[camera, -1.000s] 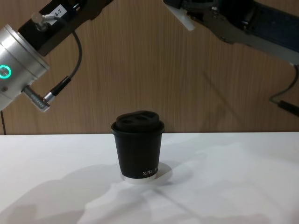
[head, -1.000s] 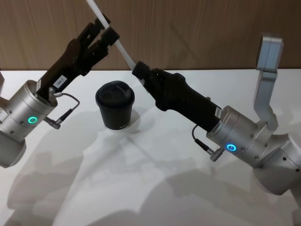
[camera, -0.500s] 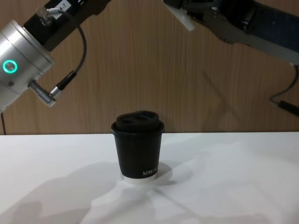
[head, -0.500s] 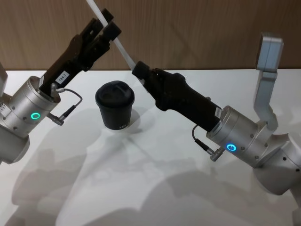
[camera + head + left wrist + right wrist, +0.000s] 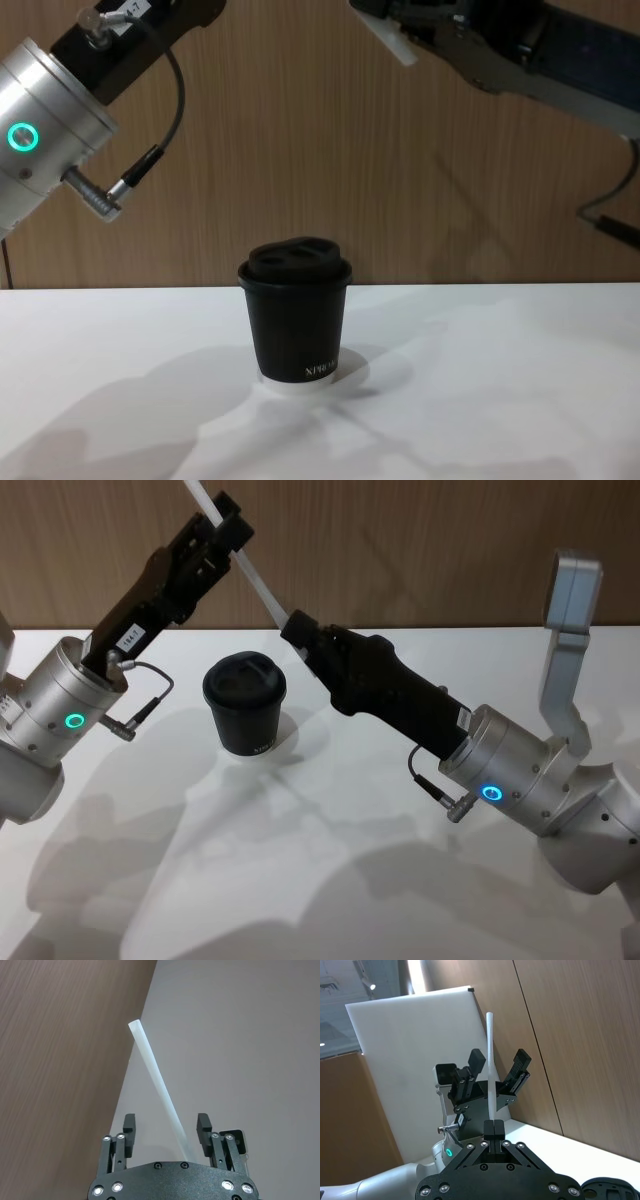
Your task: Pick up the straw with one hand, pass it to the other hand, and insert it into the cup.
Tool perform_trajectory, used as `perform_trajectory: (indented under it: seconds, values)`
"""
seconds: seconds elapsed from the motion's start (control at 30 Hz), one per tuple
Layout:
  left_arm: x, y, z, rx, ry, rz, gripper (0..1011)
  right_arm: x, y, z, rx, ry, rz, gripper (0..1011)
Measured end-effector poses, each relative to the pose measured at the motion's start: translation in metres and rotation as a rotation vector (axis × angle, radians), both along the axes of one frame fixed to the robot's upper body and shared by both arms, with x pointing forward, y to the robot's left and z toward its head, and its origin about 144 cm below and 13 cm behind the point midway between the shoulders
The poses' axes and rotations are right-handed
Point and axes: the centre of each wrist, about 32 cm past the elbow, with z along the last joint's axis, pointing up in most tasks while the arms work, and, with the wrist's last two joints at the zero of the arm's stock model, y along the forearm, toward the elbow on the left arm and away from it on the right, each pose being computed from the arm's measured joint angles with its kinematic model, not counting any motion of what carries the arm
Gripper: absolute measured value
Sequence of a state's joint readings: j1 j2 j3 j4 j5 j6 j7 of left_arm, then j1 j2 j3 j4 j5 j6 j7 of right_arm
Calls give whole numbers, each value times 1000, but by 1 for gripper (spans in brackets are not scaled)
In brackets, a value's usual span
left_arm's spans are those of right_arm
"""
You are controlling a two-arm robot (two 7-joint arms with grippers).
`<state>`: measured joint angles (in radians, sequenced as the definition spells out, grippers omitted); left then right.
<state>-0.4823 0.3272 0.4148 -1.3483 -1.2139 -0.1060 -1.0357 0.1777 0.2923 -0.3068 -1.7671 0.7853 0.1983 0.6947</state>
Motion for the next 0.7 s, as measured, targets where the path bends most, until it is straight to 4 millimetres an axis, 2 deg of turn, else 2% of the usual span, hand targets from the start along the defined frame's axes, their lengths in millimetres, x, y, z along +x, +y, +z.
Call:
perform_trajectory:
  seconds: [0.07, 0.1, 0.2, 0.33, 0.4, 0.57, 0.6, 0.7]
  values:
    - [0, 0, 0, 0, 1, 2, 730, 0, 0, 0, 0, 0, 0, 1]
    - [0, 0, 0, 0, 1, 2, 730, 0, 0, 0, 0, 0, 0, 1]
    - [1, 0, 0, 1, 0, 3, 607, 0, 0, 0, 0, 0, 0, 1]
    - [1, -1, 1, 2, 0, 4, 505, 0, 0, 0, 0, 0, 0, 1]
    - [2, -1, 1, 3, 0, 4, 402, 0, 0, 0, 0, 0, 0, 1]
    - [2, -1, 1, 5, -1, 6, 268, 0, 0, 0, 0, 0, 0, 1]
    - [2, -1, 1, 5, -1, 7, 204, 0, 0, 0, 0, 0, 0, 1]
    - [2, -1, 1, 5, -1, 8, 191, 0, 0, 0, 0, 0, 0, 1]
